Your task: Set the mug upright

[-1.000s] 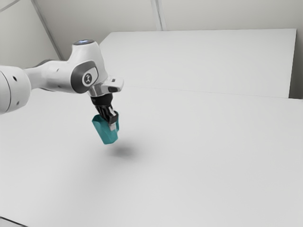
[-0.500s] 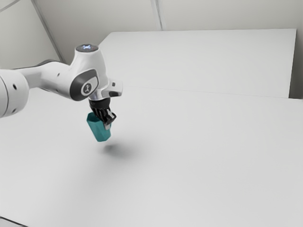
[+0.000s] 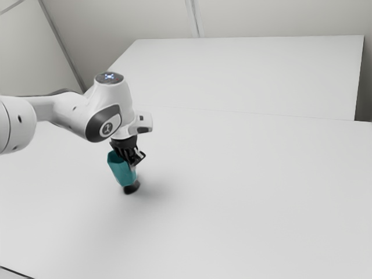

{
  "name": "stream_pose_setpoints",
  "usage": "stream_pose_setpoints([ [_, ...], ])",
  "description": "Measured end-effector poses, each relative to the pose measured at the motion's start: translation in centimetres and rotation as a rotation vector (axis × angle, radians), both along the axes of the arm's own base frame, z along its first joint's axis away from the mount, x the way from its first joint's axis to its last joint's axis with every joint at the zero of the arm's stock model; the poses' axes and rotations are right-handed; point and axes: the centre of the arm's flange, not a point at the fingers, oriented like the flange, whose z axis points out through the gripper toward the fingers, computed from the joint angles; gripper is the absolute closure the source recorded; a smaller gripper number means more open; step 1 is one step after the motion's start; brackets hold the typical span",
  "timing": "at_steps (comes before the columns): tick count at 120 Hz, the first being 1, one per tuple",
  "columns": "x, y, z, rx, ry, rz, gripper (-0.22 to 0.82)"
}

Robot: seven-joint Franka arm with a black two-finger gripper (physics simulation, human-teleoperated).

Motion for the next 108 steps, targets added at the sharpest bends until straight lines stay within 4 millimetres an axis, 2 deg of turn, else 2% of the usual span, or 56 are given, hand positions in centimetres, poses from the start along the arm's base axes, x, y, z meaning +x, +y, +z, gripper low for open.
stream_pose_setpoints([
  [59, 0.0, -0.9, -2.6, 0.01, -0.012, 0.068, 0.77],
  [72, 0.0, -0.8, -2.7, 0.003, -0.014, 0.088, 0.64],
  [91, 0.0, -0.4, -2.2, -0.003, -0.025, 0.117, 0.32],
  [108, 1.0, 0.0, 0.6, -0.016, -0.041, 0.158, 0.17],
])
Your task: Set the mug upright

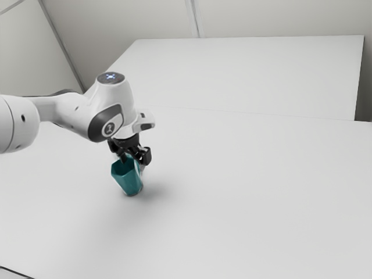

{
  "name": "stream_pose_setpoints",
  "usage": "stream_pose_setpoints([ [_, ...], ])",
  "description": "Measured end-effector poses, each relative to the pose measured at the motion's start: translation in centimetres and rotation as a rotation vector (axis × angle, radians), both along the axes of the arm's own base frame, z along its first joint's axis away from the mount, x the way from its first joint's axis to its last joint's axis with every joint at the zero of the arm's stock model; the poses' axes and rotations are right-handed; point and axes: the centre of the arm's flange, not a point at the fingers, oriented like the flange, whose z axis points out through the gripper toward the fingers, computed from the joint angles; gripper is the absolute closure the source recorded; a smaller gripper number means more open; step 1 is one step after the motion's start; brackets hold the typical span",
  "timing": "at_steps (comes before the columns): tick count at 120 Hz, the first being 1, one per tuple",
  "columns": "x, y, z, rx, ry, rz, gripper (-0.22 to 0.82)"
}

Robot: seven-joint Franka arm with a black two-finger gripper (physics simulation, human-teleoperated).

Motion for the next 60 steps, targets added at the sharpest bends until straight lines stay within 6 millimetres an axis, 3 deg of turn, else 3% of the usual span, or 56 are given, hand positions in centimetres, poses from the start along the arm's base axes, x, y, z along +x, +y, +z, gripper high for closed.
stream_pose_setpoints([
  [24, 1.6, 0.4, 5.2, -0.056, 0.015, 0.071, 0.06],
  [60, 3.5, 0.8, 14.9, -0.12, 0.007, 0.105, 0.02],
])
